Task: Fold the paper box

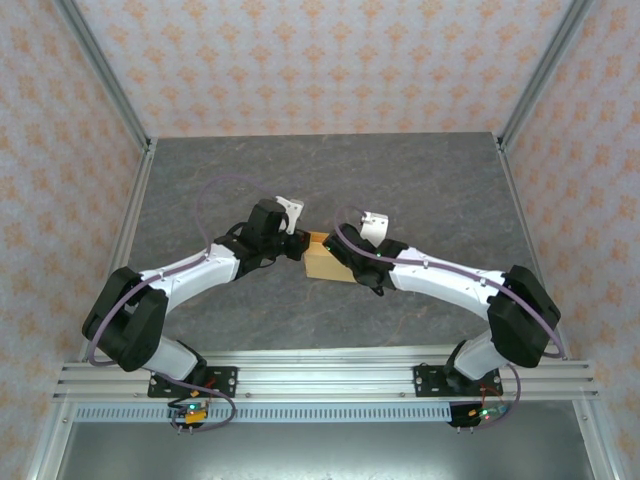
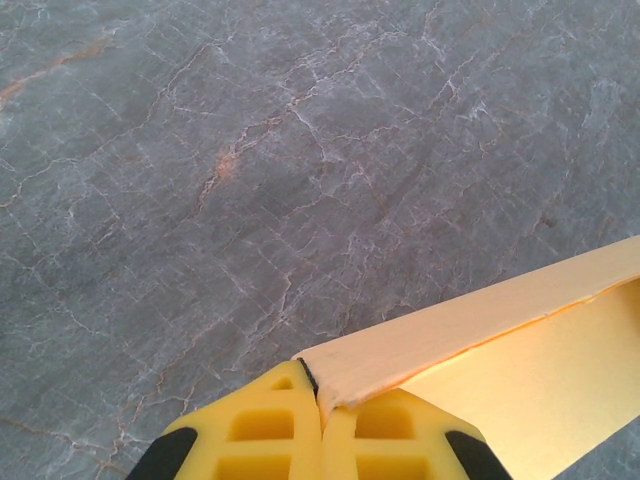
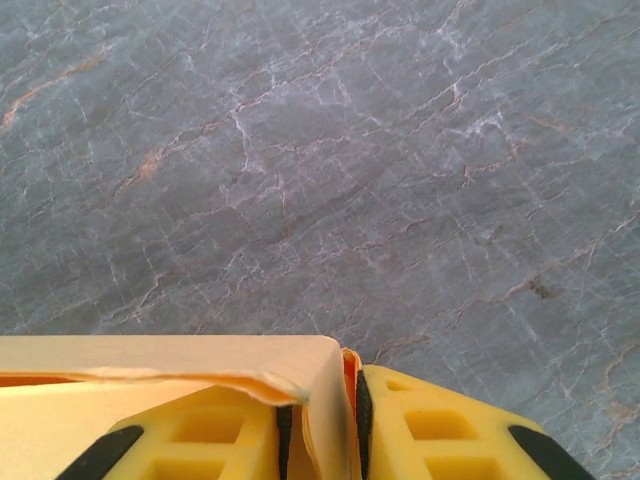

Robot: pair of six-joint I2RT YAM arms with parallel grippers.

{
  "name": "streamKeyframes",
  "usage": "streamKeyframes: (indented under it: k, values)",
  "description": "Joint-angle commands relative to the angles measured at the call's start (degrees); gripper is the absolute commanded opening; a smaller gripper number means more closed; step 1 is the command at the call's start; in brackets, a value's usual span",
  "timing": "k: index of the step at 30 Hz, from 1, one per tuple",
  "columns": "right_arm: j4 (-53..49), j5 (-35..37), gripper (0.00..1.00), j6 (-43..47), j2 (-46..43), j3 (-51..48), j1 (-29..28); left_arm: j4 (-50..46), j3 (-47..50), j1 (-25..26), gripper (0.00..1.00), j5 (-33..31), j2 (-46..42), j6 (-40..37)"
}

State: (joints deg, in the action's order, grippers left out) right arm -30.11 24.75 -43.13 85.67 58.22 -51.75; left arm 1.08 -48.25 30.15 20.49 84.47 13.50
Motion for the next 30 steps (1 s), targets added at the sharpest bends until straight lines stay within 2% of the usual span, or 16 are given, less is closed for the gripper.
streamKeyframes:
  k: [1,20,30]
  values:
    - [-0.4,4.1,0.26,-1.0,0.1,-1.5,-0.9,4.3,-0.2,1.0,0.0,1.7,-2.9,3.6]
    - [1.9,9.2,0.25,-3.3,1.3,-5.1,-3.9,-5.3,-6.1,1.1,0.0,-1.0,-2.3,1.5]
    - [1.3,10.6,0.24,-5.0,1.8,-5.6,-4.2,-5.3,-6.1,2.4,0.0,-0.9,-1.7,3.5]
